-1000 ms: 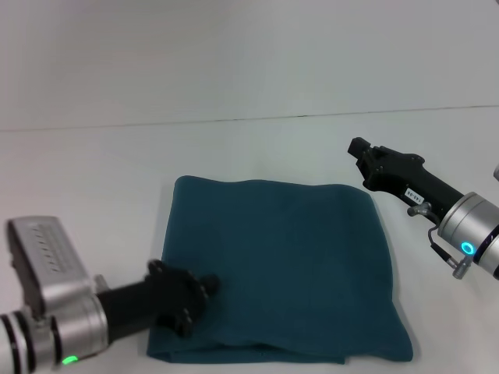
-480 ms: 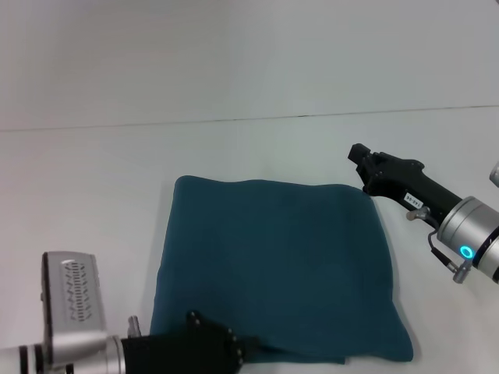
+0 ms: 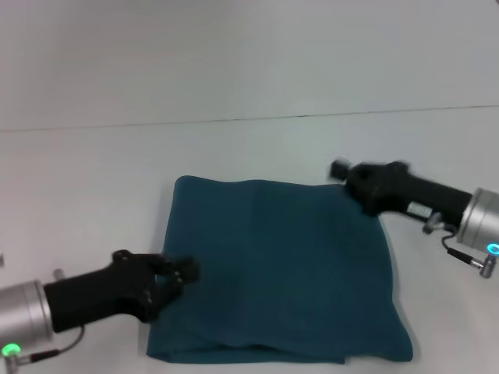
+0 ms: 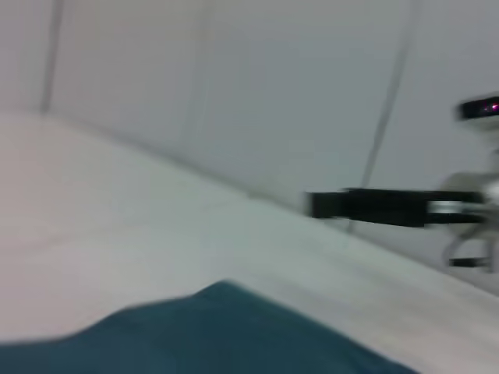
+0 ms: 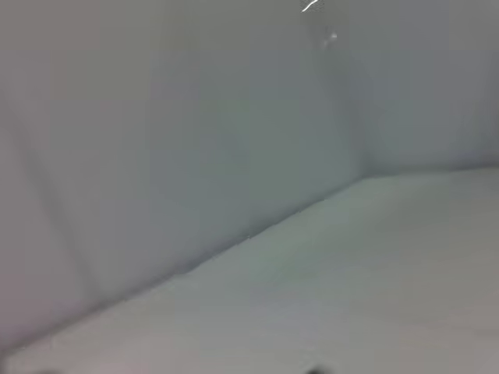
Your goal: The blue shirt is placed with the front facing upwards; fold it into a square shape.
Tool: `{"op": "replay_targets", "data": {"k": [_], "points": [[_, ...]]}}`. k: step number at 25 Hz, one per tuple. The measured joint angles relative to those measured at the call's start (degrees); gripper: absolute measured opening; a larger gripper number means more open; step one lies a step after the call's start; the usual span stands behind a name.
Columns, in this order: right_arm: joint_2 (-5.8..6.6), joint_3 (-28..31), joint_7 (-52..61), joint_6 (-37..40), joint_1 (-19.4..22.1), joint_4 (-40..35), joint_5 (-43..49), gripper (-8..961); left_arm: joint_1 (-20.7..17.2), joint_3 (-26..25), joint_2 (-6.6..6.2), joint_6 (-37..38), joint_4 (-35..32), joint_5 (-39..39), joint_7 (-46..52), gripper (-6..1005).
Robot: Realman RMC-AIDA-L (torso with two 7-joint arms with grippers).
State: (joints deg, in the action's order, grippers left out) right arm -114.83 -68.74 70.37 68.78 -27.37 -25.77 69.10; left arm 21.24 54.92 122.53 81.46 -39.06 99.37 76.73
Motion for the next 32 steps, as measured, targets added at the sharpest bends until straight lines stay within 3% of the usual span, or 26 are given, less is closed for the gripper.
{"op": "replay_targets", "data": {"k": [2,4,5,7,11,18,28,32], "points": [[0.66,0.0,7.1,2.9,0.0,-7.4,12.2,14,0.4,-0.5,-0.25,-0.9,-2.3,3.0,5.8,79],[0.31,0.4,15.4,5.7,0.1,-15.6,23.3,15,0.2,-0.3,0.05,-0.7,-5.4,5.3,8.2,82],[-0.1,0.6,18.6,6.6,0.1,-18.4,26.9,15,0.0,-0.2,0.32,-0.4,-7.0,6.1,8.8,129],[-1.15,1.2,25.0,9.1,0.3,-25.0,34.6,201,-0.4,0.0,0.94,-0.1,-9.4,6.8,9.3,224],[-2.73,2.6,30.2,13.8,0.5,-32.1,42.8,290,-0.2,0.4,1.36,-0.2,-11.2,7.1,9.6,371],[-4.3,2.7,33.0,16.7,0.7,-36.1,49.5,445,1.7,3.2,1.28,-2.0,-11.3,9.8,10.5,568],[-4.68,2.9,32.9,15.3,2.3,-36.7,50.5,846,5.6,5.5,1.32,-3.1,-11.7,14.4,14.3,958],[-4.7,3.3,32.7,15.0,3.1,-36.8,50.4,908,7.0,5.7,1.44,-3.6,-11.3,15.6,14.6,958]]}}
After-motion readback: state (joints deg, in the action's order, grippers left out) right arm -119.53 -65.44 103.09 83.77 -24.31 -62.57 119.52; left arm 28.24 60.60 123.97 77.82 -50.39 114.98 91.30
